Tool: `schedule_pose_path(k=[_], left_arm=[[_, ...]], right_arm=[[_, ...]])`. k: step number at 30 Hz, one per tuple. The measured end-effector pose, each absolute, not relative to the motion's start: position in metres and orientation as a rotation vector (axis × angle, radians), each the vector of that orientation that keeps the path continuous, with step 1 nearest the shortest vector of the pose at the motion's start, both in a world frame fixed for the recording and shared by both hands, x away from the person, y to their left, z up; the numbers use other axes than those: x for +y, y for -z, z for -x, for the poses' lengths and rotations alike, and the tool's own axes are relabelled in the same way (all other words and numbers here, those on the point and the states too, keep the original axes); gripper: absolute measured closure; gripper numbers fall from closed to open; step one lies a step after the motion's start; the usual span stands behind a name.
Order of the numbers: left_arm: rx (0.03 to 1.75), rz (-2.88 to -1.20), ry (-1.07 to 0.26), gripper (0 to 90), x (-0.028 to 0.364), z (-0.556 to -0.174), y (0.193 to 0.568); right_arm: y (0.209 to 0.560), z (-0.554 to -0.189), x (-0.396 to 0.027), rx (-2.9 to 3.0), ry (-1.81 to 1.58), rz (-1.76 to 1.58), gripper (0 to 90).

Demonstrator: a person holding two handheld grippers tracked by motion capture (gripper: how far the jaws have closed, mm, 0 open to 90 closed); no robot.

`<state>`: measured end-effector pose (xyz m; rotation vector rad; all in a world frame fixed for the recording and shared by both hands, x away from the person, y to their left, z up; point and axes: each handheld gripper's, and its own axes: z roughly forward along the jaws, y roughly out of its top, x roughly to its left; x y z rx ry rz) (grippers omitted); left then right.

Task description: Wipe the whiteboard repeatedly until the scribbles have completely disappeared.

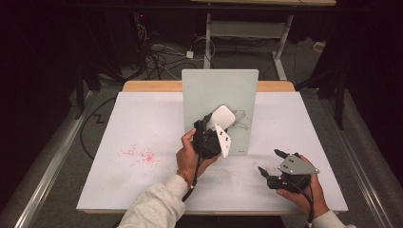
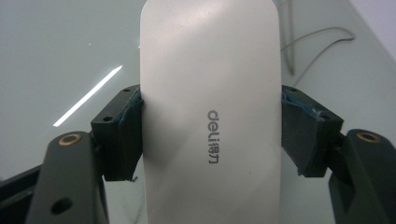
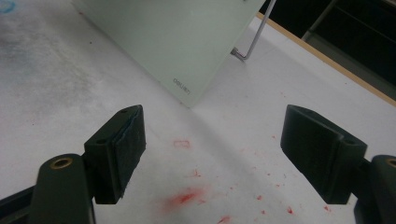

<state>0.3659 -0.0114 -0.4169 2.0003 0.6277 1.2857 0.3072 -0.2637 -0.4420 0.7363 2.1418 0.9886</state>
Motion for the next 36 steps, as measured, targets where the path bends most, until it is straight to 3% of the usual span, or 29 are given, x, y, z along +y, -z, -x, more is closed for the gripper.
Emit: schedule_pose_path(k=[7,11,28,36], left_arm=[[0.602,-2.005,-1.321,29.1,-0.024,-0.364,0.425],[0.583,-2.023,-1.277,29.2,-0.018,-0.365,0.421],[0.697,-2.052,-1.323,29.2,0.072,-0.361,0.422],[0.675,-2.050,-1.372,29.2,0.049,-0.360,0.428]], right_arm=[[0.443,-0.308,-0.263,2.147,-0.987,-0.734,22.8],[0.443,-0.307,-0.263,2.145,-0.979,-0.735,22.8],[0.441,-0.306,-0.266,2.132,-0.973,-0.743,22.8],[0.442,-0.306,-0.265,2.140,-0.973,-0.737,22.8]])
